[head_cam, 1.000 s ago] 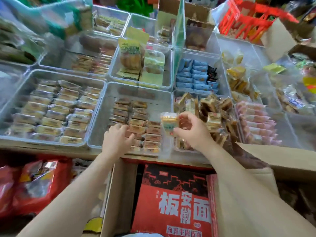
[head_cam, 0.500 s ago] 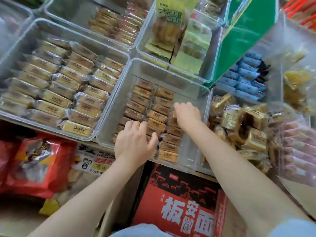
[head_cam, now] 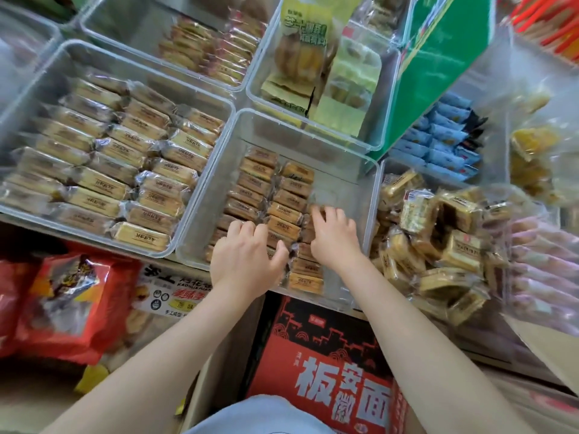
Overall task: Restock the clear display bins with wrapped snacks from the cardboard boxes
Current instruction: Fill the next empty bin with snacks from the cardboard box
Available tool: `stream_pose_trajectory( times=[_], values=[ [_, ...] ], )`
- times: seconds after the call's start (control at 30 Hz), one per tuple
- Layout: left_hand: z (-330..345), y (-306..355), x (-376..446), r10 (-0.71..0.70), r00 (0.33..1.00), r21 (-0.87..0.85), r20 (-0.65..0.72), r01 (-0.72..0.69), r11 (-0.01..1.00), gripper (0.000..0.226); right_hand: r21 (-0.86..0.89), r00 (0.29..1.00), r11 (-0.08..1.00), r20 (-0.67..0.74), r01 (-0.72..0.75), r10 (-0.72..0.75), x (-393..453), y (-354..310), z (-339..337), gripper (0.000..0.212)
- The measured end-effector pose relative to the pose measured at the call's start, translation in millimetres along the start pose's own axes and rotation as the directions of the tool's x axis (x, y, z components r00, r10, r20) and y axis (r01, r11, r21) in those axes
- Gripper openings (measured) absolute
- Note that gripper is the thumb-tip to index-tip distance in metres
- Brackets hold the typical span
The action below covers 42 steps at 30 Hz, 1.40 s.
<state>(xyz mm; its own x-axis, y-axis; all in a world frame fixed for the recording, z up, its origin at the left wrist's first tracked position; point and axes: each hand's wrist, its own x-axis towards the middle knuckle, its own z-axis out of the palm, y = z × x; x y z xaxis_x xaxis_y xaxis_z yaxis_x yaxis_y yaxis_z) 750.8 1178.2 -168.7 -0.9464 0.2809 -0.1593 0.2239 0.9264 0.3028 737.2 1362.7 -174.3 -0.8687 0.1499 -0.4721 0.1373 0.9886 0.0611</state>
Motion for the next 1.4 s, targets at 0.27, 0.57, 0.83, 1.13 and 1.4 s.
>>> stream_pose_trajectory(
  times=[0.27, 0.57, 0.83, 1.13, 1.4],
  values=[
    [-11.2, 1.9, -24.1, 0.127, 0.989, -0.287, -0.082, -0.145, 0.947, 0.053, 0.478, 0.966, 0.841, -0.164, 0.253, -0.197, -160.7, 23.2, -35.1, 0.028],
    [-20.5, 179.9, -174.9, 0.556, 0.823, -0.559, 0.122, -0.406, 0.723, 0.041, 0.727, 0.764, 0.671, -0.515, 0.148, 0.390, -361.4, 155.8, -22.6, 0.017],
    [-24.7, 339.1, -254.5, 0.657, 0.749, -0.435, -0.091, -0.623, 0.650, 0.059, 0.780, 0.596, 0.610, -0.426, -0.139, 0.681, -436.6, 311.7, 59.3, 0.020],
    [22.9, 400.4, -250.4, 0.583, 0.812, 0.189, 0.008, -0.574, 0.797, 0.087, 0.436, 0.877, 0.794, -0.020, -0.424, 0.480, -387.0, 408.4, 144.1, 0.039],
    [17.3, 403.9, -250.8, 0.547, 0.837, 0.138, 0.011, -0.543, 0.828, 0.084, 0.054, 0.895, 0.907, 0.195, -0.418, 0.401, -372.3, 437.0, 218.7, 0.057]
  ],
)
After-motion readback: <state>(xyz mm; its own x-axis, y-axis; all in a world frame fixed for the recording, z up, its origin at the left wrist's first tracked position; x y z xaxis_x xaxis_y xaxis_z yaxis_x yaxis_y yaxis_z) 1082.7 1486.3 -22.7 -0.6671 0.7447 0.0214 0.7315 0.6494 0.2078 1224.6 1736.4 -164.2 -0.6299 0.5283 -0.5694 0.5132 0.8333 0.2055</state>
